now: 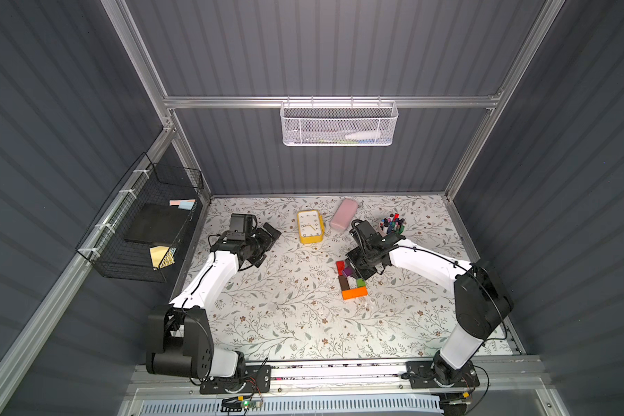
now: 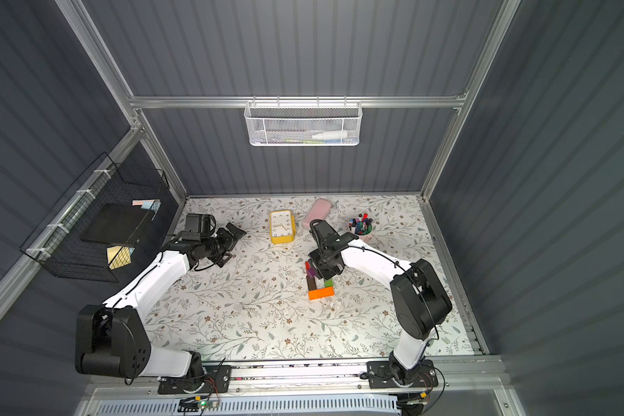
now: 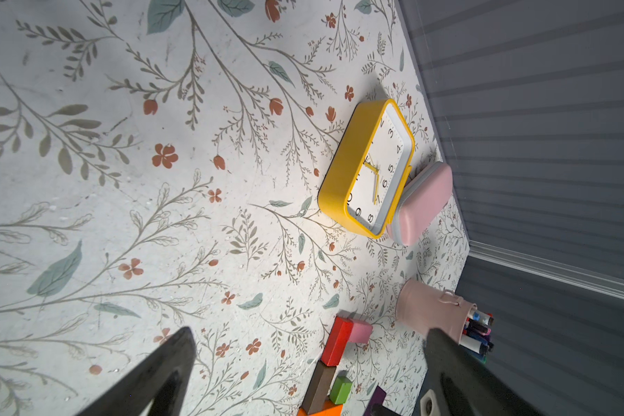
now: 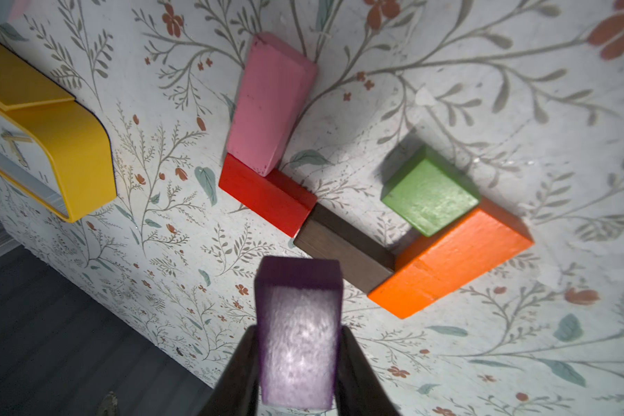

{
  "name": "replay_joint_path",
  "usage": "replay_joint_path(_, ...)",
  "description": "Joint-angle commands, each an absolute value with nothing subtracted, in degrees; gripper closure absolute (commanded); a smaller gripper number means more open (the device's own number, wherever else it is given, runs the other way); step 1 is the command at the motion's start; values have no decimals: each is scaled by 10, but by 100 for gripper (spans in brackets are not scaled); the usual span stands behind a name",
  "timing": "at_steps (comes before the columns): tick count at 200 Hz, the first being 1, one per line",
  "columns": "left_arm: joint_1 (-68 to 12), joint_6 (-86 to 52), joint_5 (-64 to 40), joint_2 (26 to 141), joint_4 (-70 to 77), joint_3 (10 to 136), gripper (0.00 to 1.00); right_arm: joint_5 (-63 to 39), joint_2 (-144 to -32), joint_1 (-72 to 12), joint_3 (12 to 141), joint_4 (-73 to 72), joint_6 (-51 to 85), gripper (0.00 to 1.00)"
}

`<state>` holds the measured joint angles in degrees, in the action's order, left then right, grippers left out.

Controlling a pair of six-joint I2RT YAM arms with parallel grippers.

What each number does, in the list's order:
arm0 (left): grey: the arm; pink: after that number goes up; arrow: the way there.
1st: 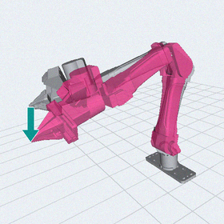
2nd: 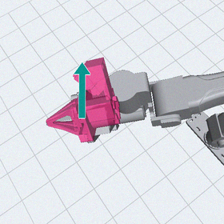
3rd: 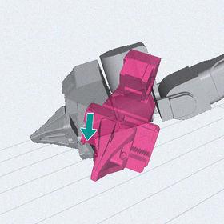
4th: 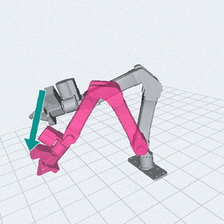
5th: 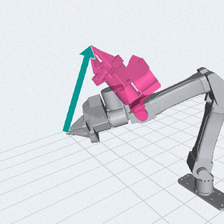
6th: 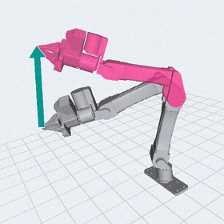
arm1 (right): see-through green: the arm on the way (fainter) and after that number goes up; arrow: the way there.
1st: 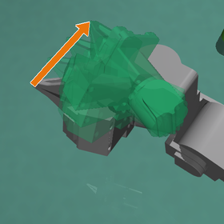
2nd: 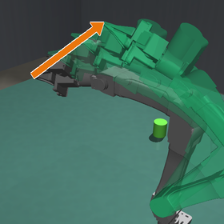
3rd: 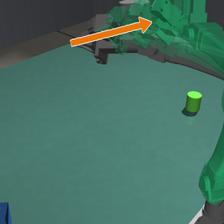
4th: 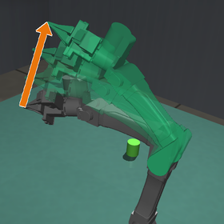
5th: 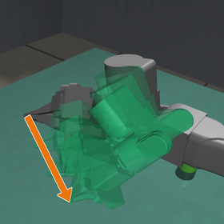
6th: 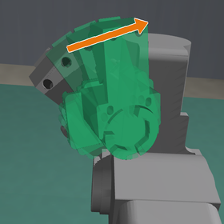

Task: Assemble the number 6 with building blocks
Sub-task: Assemble the building block at the center of the board.

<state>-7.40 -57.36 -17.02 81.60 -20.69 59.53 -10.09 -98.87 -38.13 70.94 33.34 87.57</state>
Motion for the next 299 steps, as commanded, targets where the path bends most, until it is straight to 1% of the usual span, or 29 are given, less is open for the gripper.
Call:
replay_joint_path(1, -78, -557, -182, 820, -213, 609, 1, -105, -983, -380, 692, 311, 965, 75)
replay_joint_path(77, -83, -557, -185, 820, -214, 609, 1, -48, -956, -380, 692, 366, 1054, 74)
replay_joint_path(112, -83, -557, -185, 821, -215, 611, 1, -39, -966, -380, 695, 383, 1088, 74)
replay_joint_path(140, -84, -556, -185, 822, -215, 611, 1, -24, -990, -378, 714, 385, 1084, 74)
replay_joint_path(172, -84, -556, -185, 821, -215, 611, 1, -27, -1017, -370, 732, 389, 1070, 74)
replay_joint_path(247, -83, -553, -183, 823, -218, 613, 1, -62, -1038, -364, 717, 345, 1070, 74)
replay_joint_path(299, -83, -550, -181, 824, -221, 613, 1, -73, -1032, -364, 682, 307, 1085, 74)
